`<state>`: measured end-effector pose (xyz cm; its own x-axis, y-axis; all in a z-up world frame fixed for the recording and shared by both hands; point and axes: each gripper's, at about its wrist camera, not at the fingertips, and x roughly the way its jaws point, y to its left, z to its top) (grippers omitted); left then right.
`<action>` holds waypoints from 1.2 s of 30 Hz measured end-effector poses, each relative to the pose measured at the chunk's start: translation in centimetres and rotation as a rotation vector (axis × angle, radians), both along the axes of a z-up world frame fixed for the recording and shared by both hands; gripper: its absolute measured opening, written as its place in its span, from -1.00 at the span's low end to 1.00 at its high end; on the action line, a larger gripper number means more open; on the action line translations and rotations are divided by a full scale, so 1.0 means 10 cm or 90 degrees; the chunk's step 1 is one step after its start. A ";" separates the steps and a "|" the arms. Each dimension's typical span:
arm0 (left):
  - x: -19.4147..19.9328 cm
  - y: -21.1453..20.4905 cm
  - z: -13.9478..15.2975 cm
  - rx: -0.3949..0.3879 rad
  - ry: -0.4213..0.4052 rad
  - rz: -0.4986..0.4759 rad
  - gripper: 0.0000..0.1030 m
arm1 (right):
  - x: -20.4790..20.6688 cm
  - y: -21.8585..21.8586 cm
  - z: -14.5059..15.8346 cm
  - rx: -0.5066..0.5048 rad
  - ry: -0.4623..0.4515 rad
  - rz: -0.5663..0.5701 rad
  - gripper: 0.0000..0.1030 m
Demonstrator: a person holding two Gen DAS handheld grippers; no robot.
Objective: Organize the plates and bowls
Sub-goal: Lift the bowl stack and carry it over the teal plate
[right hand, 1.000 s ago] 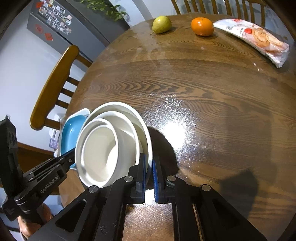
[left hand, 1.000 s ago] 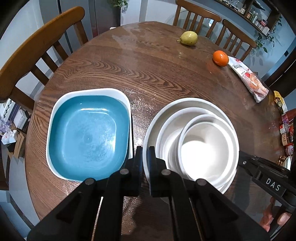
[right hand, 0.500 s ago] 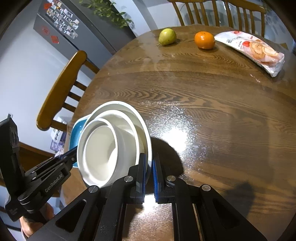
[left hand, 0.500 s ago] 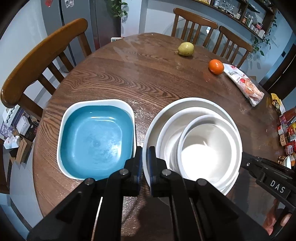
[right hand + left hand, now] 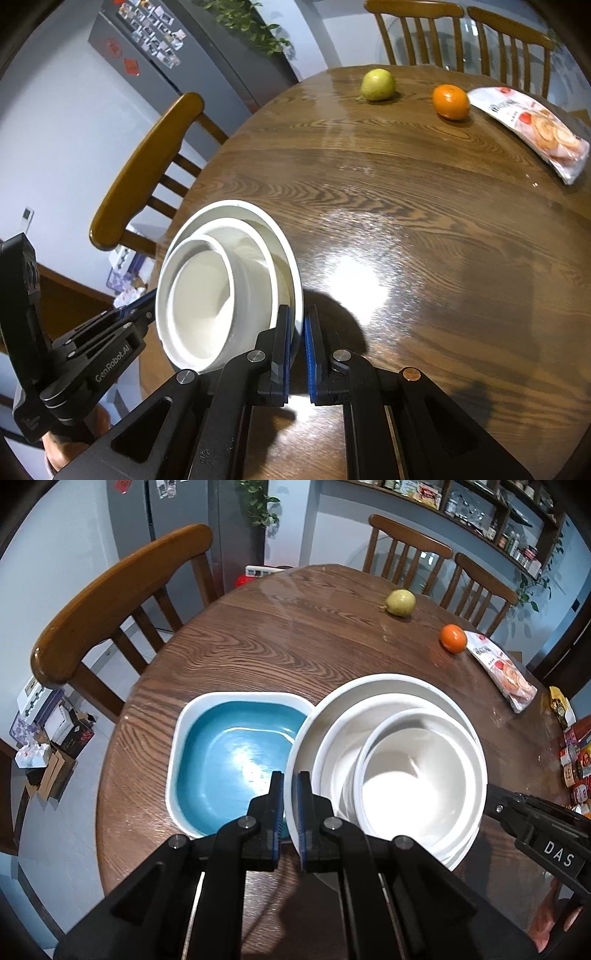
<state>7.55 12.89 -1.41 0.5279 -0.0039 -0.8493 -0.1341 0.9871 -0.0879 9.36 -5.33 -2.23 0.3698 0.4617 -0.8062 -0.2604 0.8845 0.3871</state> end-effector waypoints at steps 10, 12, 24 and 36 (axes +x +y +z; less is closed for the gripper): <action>0.05 0.45 0.03 -0.009 0.004 0.044 -0.96 | 0.11 0.46 0.06 -0.013 -0.005 0.043 -0.81; 0.08 0.57 0.02 -0.009 0.008 0.057 -0.96 | 0.15 0.59 0.05 -0.016 -0.005 0.055 -0.81; 0.29 0.95 -0.18 -0.014 0.050 0.093 -0.96 | 0.42 1.03 -0.16 -0.024 0.034 0.079 -0.81; 0.38 0.96 -0.30 -0.012 0.066 0.086 -0.95 | 0.55 1.04 -0.28 -0.027 0.060 0.068 -0.81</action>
